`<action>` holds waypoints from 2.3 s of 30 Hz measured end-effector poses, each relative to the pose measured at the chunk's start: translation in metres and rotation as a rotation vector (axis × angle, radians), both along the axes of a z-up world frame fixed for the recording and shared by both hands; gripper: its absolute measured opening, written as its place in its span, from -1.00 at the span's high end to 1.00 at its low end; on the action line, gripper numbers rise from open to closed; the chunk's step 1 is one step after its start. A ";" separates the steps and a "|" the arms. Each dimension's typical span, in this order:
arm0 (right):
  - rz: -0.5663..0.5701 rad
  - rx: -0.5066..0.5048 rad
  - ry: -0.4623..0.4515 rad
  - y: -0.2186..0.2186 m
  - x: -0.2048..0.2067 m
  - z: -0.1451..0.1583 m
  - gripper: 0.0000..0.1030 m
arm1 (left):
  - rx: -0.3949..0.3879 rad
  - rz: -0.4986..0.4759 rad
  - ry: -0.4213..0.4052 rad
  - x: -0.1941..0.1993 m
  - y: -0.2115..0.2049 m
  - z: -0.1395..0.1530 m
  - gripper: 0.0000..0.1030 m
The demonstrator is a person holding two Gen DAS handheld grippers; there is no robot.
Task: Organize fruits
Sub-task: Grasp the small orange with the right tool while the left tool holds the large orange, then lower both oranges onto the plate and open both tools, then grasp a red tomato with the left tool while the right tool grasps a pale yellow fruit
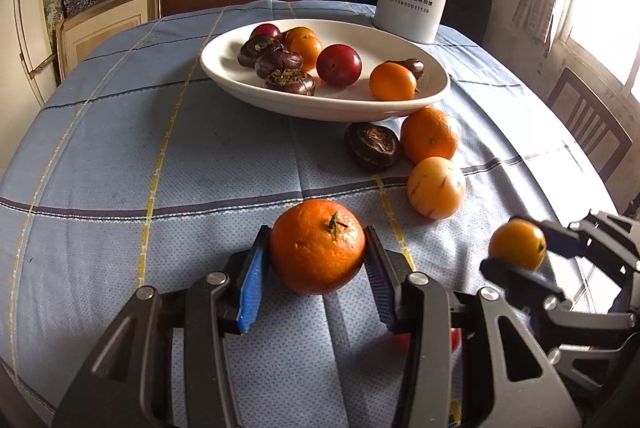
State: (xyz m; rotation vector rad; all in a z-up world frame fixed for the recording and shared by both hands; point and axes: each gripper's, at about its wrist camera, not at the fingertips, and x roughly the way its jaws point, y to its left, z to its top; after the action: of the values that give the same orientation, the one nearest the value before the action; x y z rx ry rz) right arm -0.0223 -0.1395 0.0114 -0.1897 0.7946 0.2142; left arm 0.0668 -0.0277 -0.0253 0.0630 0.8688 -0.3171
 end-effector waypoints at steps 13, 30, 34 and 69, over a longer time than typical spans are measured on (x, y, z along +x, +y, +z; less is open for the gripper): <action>-0.094 0.064 -0.136 -0.020 0.028 0.031 0.29 | 0.016 0.064 -0.135 0.004 0.005 0.027 0.13; -0.200 0.199 -0.147 -0.038 0.145 0.057 0.29 | 0.008 0.122 -0.196 0.109 -0.026 0.067 0.14; -0.220 0.188 -0.135 -0.041 0.168 0.042 0.28 | -0.003 0.142 -0.168 0.131 -0.027 0.051 0.13; -0.232 0.293 -0.141 -0.074 0.049 0.014 -0.17 | 0.019 -0.052 -0.110 -0.048 -0.017 0.025 -0.73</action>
State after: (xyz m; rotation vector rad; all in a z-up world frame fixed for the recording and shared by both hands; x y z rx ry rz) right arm 0.0271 -0.2135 0.0256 0.1618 0.6303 0.0944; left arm 0.0192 -0.0446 -0.0001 0.1200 0.7616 -0.3512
